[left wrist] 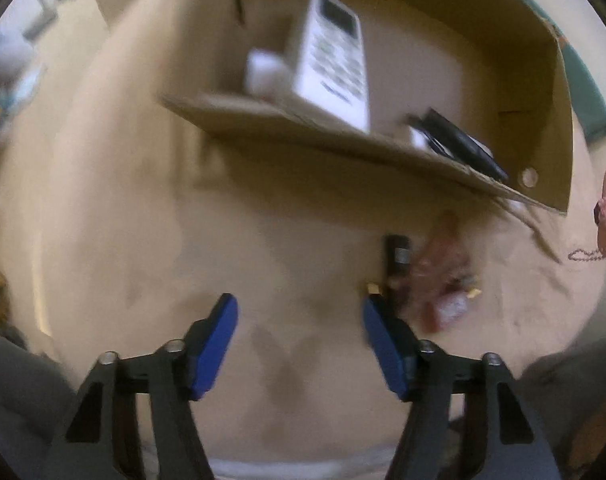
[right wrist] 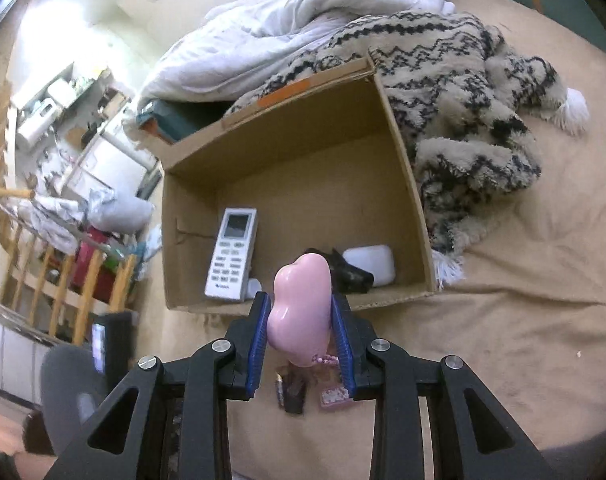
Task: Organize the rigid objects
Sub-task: 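Grasp the pink heart keychain with the right gripper while the left grasps an AA battery, then carry the keychain and battery into the box and open both grippers, then withdraw both grippers from the box toward the remaining items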
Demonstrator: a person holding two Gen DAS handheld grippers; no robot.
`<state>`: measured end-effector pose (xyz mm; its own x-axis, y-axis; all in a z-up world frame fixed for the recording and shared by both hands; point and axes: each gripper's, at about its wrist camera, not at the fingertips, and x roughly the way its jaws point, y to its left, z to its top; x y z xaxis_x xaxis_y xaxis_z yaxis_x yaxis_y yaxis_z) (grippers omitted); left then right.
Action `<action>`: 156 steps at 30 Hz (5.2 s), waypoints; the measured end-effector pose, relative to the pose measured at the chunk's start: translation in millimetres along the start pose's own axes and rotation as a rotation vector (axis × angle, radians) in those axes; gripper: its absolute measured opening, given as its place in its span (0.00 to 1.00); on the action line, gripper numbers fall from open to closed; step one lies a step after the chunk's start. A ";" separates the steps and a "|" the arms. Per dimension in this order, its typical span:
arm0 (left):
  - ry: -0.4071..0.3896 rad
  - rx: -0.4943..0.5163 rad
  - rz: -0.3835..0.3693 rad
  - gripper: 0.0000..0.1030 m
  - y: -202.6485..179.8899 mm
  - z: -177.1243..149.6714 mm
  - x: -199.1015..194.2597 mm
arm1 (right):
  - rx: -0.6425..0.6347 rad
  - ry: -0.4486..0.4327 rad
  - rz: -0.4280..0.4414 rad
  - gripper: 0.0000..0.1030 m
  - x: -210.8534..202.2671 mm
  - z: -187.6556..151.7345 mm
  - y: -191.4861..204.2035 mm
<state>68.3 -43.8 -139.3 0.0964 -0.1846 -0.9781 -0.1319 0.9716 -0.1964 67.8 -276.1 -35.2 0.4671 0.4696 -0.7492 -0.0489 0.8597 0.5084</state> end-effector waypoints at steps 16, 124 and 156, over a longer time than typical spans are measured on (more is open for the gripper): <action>0.054 0.064 0.199 0.42 -54.6 -0.2 40.7 | 0.018 0.027 0.033 0.32 5.0 0.3 0.4; -0.348 0.208 0.333 0.27 -52.0 103.9 -52.3 | -0.026 0.095 -0.100 0.53 86.4 57.6 2.6; -0.438 0.172 0.351 0.59 -12.4 74.5 -105.1 | -0.035 -0.009 -0.101 0.81 39.5 46.0 5.3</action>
<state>133.3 -25.4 -28.8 0.4799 0.1951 -0.8553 -0.0712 0.9804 0.1837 126.6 -262.2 -42.6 0.4794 0.3787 -0.7917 -0.0317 0.9090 0.4156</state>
